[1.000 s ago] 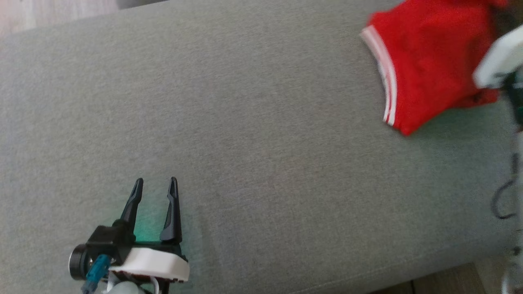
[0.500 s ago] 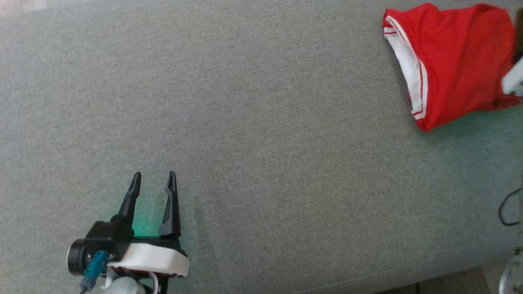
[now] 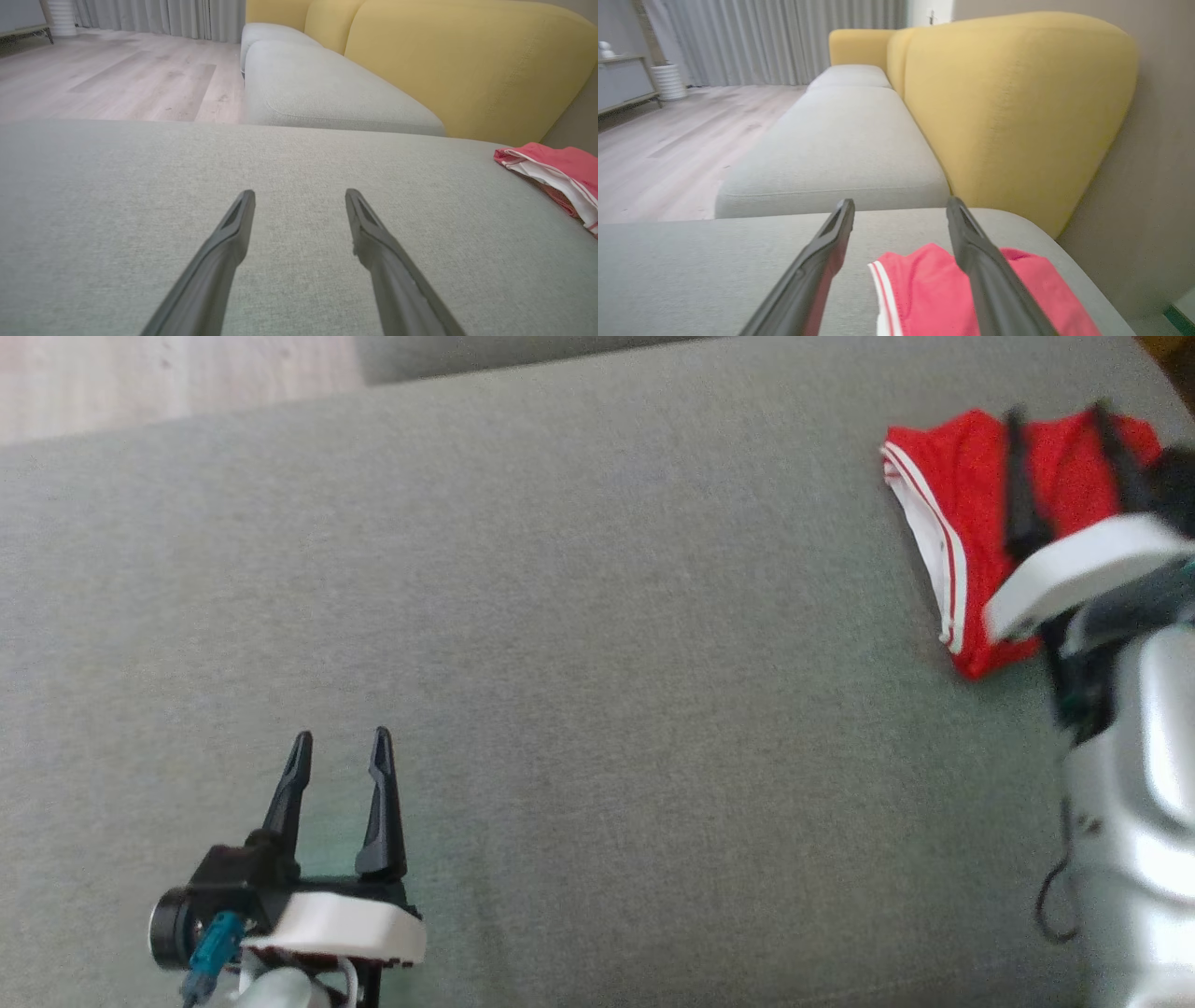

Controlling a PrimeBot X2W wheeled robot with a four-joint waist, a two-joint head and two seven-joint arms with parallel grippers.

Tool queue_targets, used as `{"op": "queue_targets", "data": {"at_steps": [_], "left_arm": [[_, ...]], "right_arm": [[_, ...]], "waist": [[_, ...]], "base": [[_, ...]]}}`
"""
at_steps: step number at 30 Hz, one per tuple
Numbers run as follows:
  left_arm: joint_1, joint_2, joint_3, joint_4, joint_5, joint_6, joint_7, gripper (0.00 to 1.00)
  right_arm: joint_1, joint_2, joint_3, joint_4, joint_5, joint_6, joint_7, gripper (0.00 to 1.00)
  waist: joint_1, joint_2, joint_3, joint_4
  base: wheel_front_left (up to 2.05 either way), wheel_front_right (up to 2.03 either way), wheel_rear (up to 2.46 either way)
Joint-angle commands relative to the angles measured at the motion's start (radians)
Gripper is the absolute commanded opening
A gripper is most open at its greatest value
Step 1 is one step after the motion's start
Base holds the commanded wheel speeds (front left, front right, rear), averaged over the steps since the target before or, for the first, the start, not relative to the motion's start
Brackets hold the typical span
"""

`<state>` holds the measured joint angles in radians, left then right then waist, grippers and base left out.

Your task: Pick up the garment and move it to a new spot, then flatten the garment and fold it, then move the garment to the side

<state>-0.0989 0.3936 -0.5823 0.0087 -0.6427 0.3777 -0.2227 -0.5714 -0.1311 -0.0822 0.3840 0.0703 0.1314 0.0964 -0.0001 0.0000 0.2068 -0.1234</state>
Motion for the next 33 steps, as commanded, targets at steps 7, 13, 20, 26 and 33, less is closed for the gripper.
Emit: {"op": "queue_targets", "data": {"at_steps": [7,13,20,26,33], "left_arm": [[0.009,-0.015,0.08,0.038,-0.03,-0.015,-0.03,1.0],[0.091,-0.009,0.104,0.076,-0.07,-0.038,-0.034,1.0],[0.143,-0.006,0.095,0.066,-0.109,-0.053,-0.003,1.0],[0.164,0.001,0.08,0.045,-0.112,-0.052,0.013,1.0],[0.156,0.002,0.065,0.032,-0.097,-0.052,0.013,1.0]], "right_arm": [[0.183,0.059,0.111,-0.155,0.0,-0.001,-0.07,1.0],[0.406,0.079,0.118,-0.24,0.018,-0.001,-0.1,1.0],[0.563,0.08,0.118,-0.294,0.1,-0.001,-0.156,1.0],[0.656,0.081,0.131,-0.311,0.131,-0.001,-0.17,1.0],[0.683,0.081,0.124,-0.319,0.117,-0.001,-0.163,1.0]], "waist": [[0.0001,0.0,-0.126,0.1],[0.0001,0.0,-0.208,0.163],[0.0001,0.0,-0.239,0.196],[0.0001,0.0,-0.254,0.206],[0.0001,0.0,-0.261,0.204]], "base": [[0.0,0.0,0.0],[0.0,0.0,0.0],[0.0,0.0,0.0],[0.0,0.0,0.0],[0.0,0.0,0.0]]}}
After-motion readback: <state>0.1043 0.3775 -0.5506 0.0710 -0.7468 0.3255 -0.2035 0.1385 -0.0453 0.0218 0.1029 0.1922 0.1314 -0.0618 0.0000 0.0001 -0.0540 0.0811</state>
